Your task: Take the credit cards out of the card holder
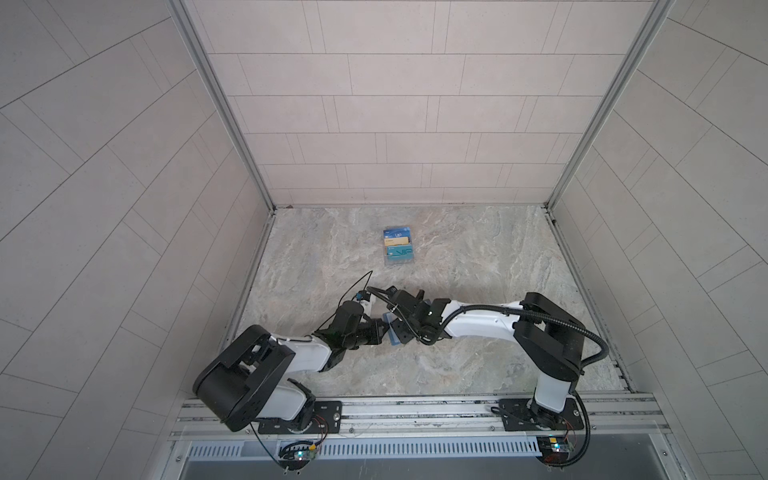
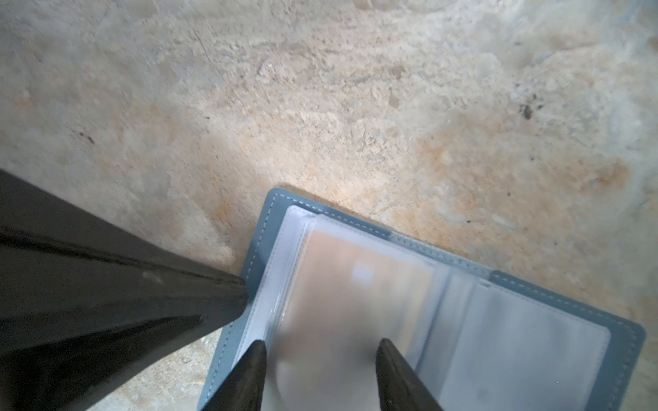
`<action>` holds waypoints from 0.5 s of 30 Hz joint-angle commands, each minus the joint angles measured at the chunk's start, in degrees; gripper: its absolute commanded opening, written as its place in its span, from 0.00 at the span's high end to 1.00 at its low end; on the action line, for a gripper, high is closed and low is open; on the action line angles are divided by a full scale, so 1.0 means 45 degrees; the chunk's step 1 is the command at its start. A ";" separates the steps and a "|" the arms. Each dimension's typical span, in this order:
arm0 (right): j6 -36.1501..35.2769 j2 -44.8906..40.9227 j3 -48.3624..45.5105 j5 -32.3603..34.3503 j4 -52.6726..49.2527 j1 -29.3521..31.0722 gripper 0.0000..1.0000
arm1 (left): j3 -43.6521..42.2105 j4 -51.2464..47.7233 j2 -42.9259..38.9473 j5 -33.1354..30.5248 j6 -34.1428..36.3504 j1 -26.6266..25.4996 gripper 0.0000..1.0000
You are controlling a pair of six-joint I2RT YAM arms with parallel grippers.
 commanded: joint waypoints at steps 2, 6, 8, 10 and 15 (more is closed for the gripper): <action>0.0179 0.0164 -0.0116 0.0108 -0.0180 0.0040 0.52 | 0.0403 0.0010 0.0064 -0.0044 0.0208 -0.0080 0.99; 0.0215 0.0149 -0.0135 0.0126 -0.0161 0.0037 0.56 | 0.0579 -0.0098 0.0121 -0.0034 0.0304 -0.0080 0.99; 0.0225 0.0158 -0.0143 0.0151 -0.0161 0.0021 0.58 | 0.0647 -0.0135 0.0223 -0.0025 0.0356 -0.0081 0.99; 0.0248 0.0164 -0.0142 0.0190 -0.0161 0.0020 0.59 | 0.0696 -0.0115 0.0380 -0.0025 0.0397 -0.0100 0.98; 0.0304 0.0092 -0.0168 0.0283 -0.0219 0.0020 0.65 | 0.0537 0.0548 0.0962 -0.0001 0.0205 -0.0101 0.98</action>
